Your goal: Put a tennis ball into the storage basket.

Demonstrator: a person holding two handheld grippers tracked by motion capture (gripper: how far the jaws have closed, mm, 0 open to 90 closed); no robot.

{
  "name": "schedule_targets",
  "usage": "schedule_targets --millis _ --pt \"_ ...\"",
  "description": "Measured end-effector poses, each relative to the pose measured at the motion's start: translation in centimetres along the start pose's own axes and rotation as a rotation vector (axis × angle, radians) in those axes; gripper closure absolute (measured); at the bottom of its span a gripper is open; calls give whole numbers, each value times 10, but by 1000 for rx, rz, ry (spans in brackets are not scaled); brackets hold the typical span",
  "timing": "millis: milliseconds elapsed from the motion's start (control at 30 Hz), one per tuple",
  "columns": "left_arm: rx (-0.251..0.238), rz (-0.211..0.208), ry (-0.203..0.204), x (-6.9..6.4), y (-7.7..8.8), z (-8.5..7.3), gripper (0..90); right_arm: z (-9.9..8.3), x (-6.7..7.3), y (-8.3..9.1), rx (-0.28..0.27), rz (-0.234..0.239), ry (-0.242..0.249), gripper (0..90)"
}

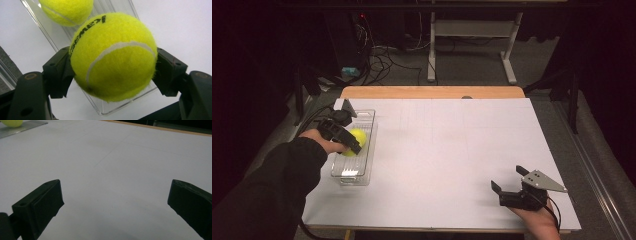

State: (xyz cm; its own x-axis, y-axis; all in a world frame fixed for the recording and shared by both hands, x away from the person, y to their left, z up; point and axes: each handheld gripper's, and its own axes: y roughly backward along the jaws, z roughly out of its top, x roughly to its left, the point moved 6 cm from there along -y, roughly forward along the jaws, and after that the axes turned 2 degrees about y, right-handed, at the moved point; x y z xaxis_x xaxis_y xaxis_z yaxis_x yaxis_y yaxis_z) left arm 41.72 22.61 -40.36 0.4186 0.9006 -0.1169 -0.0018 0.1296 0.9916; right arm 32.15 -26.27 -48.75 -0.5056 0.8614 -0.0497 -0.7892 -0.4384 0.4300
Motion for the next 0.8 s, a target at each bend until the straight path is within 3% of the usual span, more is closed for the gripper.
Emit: schedule_targets --millis 100,400,567,633,700,800 --pt "5 21 6 2 -9 1 268 0 0 0 0 1 3 0" --pt "47 14 18 5 -39 0 267 -1 2 -1 8 8 3 0" --pt "39 21 17 5 -41 1 259 -1 3 -2 7 11 7 0" --pt "12 12 9 2 -36 2 156 -1 4 -2 7 13 9 0" --pt "8 34 0 0 -29 4 20 -1 4 -2 7 12 9 0" --pt "-15 0 -12 -6 -19 6 7 0 4 -2 7 13 9 0"
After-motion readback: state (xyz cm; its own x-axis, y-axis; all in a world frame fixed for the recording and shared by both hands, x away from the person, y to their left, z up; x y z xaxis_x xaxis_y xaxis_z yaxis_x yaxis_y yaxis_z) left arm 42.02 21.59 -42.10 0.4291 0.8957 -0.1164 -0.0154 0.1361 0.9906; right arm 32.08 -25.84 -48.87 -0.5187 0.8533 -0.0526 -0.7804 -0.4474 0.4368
